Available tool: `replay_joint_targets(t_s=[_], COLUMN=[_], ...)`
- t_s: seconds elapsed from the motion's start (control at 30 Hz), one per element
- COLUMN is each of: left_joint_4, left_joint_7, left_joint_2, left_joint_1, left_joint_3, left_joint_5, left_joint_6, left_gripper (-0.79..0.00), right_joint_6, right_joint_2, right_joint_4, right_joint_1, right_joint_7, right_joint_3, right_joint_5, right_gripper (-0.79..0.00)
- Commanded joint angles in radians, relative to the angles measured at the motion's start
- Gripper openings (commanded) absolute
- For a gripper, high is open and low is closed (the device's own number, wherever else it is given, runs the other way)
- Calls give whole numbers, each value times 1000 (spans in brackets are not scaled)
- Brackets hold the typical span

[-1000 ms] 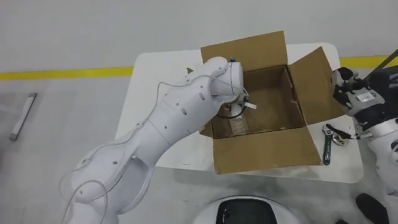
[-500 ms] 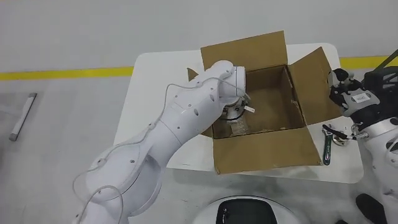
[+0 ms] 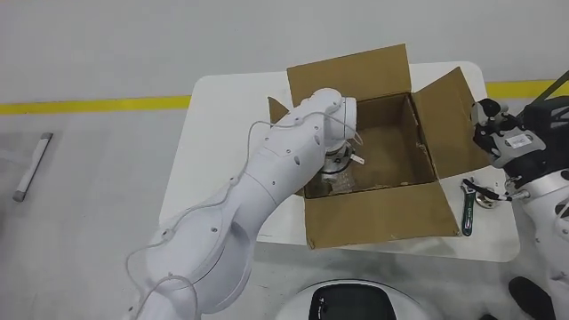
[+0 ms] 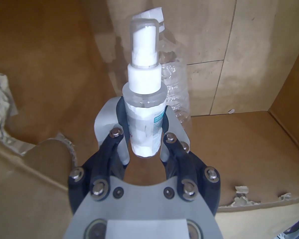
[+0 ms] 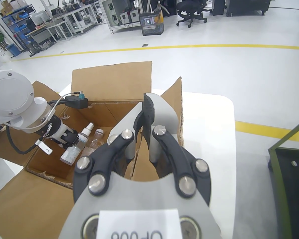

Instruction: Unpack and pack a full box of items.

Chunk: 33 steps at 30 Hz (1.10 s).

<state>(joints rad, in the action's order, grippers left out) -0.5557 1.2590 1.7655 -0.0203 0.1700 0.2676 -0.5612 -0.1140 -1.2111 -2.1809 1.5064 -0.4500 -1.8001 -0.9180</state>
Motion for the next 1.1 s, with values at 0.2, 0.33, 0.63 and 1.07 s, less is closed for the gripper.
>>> replay_joint_targets(t_s=[0.2, 0.33, 0.63, 1.07], left_joint_4=[63, 50, -119, -661], left_joint_7=[12, 24, -74, -185], left_joint_2=[46, 61, 10, -219], left_joint_1=[15, 36, 99, -15], left_joint_3=[0, 0, 126, 410], left_joint_5=[16, 38, -5, 243], left_joint_6=[12, 24, 82, -48], left_gripper=[0, 0, 0, 0], right_joint_6=[0, -1, -1, -7], right_joint_2=[3, 5, 8, 12], right_joint_4=[4, 5, 6, 13], right_joint_1=[-2, -4, -4, 3], right_joint_7=[1, 0, -1, 56], right_joint_3=[0, 2, 6, -45], right_joint_5=[3, 1, -5, 16], right_gripper=[-785, -785, -785, -782])
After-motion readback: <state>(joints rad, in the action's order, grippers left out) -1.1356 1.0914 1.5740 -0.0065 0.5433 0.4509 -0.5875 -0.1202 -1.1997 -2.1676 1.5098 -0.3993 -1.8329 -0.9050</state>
